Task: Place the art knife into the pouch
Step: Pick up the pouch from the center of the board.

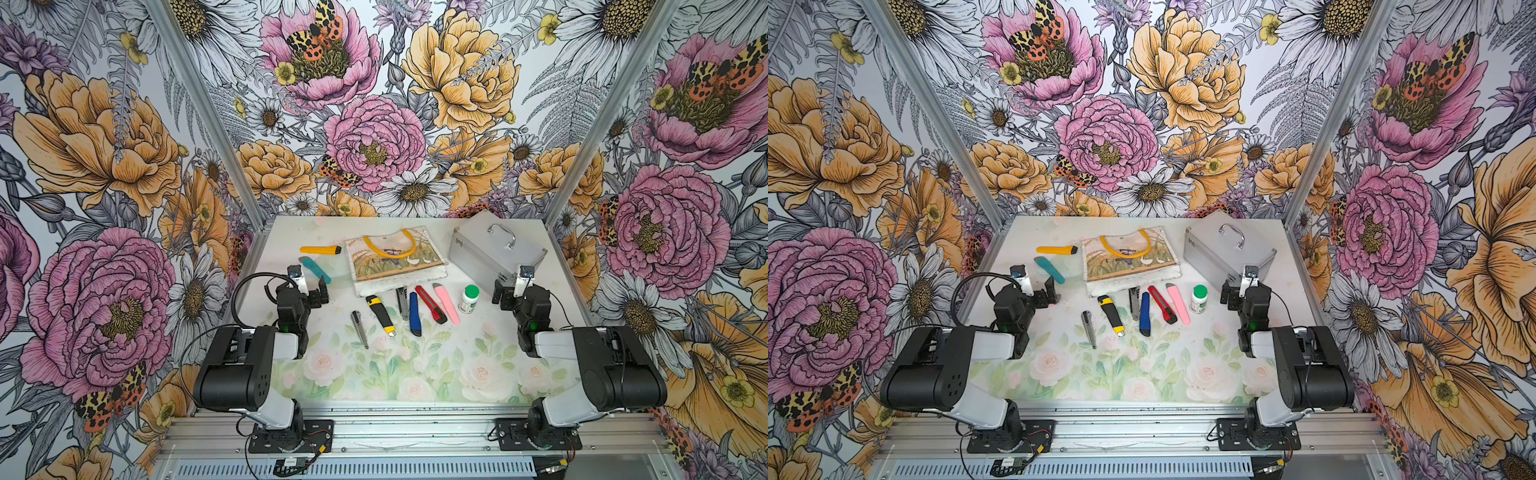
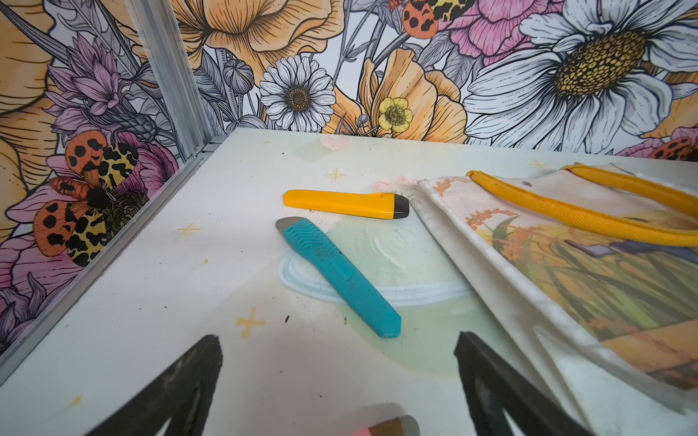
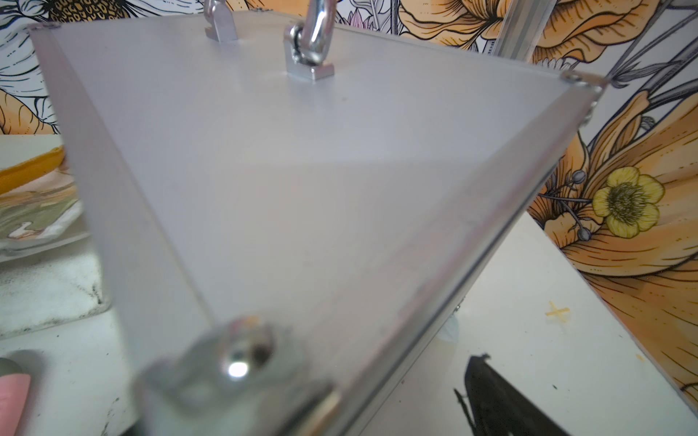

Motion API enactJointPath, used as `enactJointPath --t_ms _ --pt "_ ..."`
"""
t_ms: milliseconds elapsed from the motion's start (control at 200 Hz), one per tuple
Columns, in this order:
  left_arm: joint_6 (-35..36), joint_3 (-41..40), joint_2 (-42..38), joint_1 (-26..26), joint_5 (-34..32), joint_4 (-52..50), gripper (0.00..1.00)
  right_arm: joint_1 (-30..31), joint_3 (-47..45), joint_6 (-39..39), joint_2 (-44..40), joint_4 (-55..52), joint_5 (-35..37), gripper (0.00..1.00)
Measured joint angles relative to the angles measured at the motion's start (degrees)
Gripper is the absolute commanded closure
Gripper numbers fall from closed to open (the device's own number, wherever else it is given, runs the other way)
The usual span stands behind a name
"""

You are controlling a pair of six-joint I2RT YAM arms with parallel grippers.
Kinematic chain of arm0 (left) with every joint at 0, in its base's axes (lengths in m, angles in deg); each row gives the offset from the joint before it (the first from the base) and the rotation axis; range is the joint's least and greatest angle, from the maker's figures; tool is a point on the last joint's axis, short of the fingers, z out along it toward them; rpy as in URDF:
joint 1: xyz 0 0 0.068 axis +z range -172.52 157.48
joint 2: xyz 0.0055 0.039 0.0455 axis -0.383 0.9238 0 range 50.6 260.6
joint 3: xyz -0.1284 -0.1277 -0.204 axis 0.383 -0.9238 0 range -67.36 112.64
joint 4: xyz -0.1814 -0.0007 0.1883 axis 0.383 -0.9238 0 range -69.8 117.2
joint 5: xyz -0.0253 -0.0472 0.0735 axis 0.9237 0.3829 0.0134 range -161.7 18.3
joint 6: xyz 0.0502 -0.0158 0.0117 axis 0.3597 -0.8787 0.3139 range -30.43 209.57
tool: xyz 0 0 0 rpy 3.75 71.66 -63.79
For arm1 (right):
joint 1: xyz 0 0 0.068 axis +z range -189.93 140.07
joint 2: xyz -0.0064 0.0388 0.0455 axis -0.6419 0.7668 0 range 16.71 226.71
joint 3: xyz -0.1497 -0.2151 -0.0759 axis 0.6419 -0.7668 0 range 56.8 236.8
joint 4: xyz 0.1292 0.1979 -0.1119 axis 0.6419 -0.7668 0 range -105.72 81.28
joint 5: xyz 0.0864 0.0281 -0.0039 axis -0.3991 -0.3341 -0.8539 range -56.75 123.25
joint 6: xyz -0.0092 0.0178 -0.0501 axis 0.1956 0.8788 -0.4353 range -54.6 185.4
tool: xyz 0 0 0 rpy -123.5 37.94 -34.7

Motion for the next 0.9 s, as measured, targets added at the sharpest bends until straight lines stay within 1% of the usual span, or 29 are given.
enactJointPath --t_ms 410,445,515,656,781,901 --pt "-0.02 0.13 0.00 0.07 0.00 -0.07 0.01 0.09 0.33 -0.04 -0.35 -1.03 0.17 0.00" --pt "0.00 0.44 -0.02 0.11 0.02 -0.44 0.01 0.31 1.11 0.04 -1.33 -3.52 0.63 0.00" --pt "0.00 1.95 -0.50 0.20 0.04 -3.23 0.01 0.66 4.72 0.13 -4.63 -12.33 1.11 0.00" --pt "-0.04 8.72 -5.18 0.20 0.00 -15.15 0.01 0.85 14.69 2.14 -10.78 -28.17 1.05 0.00" --pt "-0.76 15.56 -10.97 -0.92 -0.26 -25.09 0.01 1.90 18.32 6.54 -15.39 -36.39 1.03 0.01" --pt "-4.17 19.28 -16.35 -5.11 -1.27 -33.24 0.01 4.90 18.29 12.39 -19.69 -41.94 1.03 0.00"
